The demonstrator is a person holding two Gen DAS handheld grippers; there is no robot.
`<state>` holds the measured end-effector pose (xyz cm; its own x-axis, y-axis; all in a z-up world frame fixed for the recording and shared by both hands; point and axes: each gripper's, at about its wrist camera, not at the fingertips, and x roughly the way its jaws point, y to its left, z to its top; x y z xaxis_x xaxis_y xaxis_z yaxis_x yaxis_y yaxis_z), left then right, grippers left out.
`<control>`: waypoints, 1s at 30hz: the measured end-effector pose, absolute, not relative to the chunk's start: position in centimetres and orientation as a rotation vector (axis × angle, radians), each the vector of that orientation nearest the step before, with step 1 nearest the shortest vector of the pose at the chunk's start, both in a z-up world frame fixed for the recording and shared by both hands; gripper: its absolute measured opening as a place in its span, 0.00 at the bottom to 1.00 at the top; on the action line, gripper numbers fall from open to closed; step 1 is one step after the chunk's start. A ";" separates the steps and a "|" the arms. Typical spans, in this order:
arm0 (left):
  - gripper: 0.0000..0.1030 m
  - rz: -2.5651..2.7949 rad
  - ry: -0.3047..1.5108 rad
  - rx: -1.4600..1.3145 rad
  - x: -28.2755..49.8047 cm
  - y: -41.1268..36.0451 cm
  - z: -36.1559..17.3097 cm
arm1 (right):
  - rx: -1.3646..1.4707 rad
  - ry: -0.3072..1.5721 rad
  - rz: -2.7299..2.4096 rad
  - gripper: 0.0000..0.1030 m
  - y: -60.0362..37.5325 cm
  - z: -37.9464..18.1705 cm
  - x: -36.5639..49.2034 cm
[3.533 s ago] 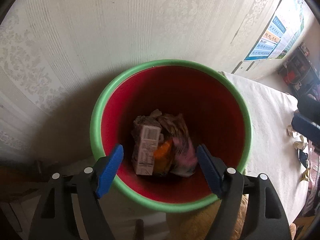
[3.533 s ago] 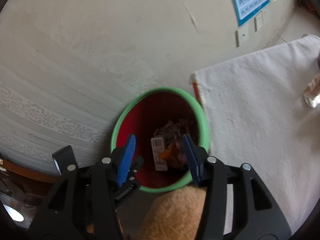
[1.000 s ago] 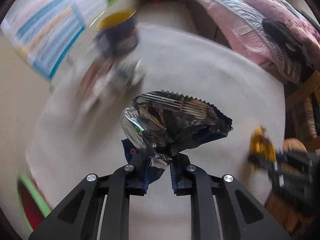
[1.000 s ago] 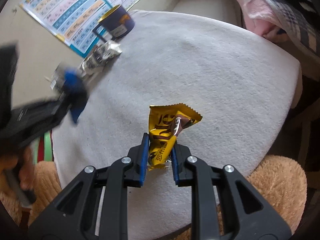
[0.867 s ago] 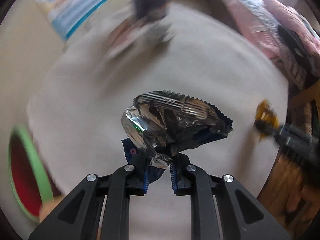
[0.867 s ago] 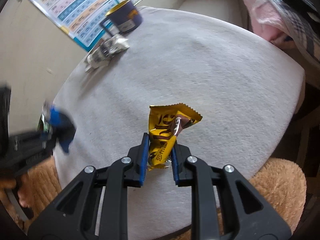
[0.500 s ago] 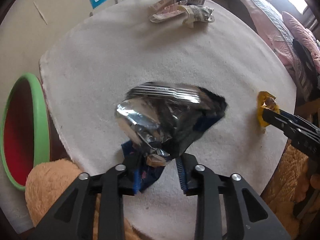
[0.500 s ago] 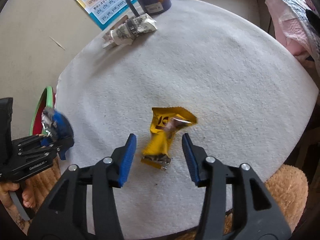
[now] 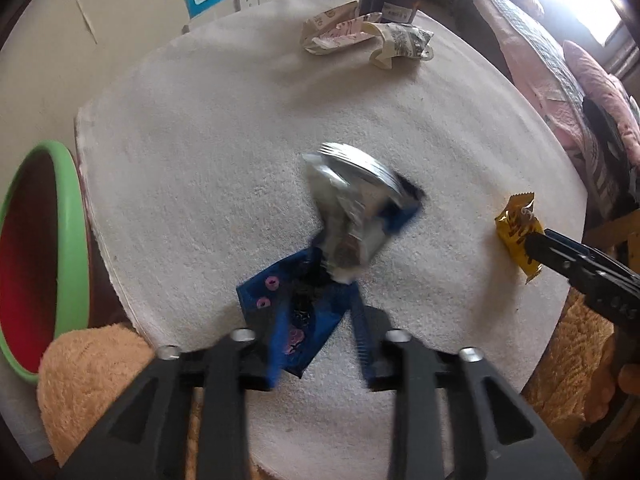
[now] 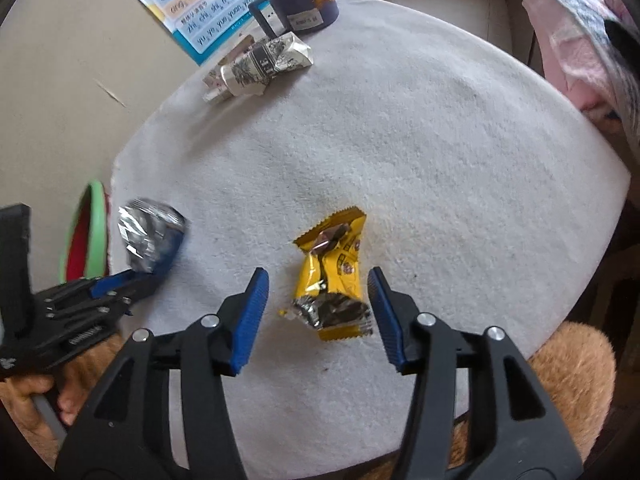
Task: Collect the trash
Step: 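Lift the foil cup with the left gripper while the right gripper carries the gold wrapper toward the bucket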
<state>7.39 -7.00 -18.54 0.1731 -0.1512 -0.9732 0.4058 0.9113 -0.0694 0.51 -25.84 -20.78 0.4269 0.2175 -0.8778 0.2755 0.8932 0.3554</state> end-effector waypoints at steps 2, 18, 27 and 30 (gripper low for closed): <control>0.13 -0.397 1.335 0.225 7.3 -6.9 -18.4 | 0.482 1.155 -0.043 0.33 -25.8 -21.2 0.7; 0.11 -0.349 1.130 0.103 6.8 -4.1 -10.9 | 0.514 0.956 0.031 0.10 -24.6 -13.0 0.2; 0.11 -0.310 1.061 0.064 6.7 -1.9 -8.4 | 0.486 0.918 0.062 0.10 -22.6 -10.5 0.8; 0.11 -0.306 1.045 0.062 6.6 -1.2 -7.9 | 0.473 0.916 0.072 0.10 -21.8 -10.1 1.0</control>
<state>6.59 -1.15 -7.89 0.4635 -0.2195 -0.8585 0.2777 0.9560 -0.0945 1.04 -21.83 -10.06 0.6143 0.2581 -0.7457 0.1377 0.8954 0.4234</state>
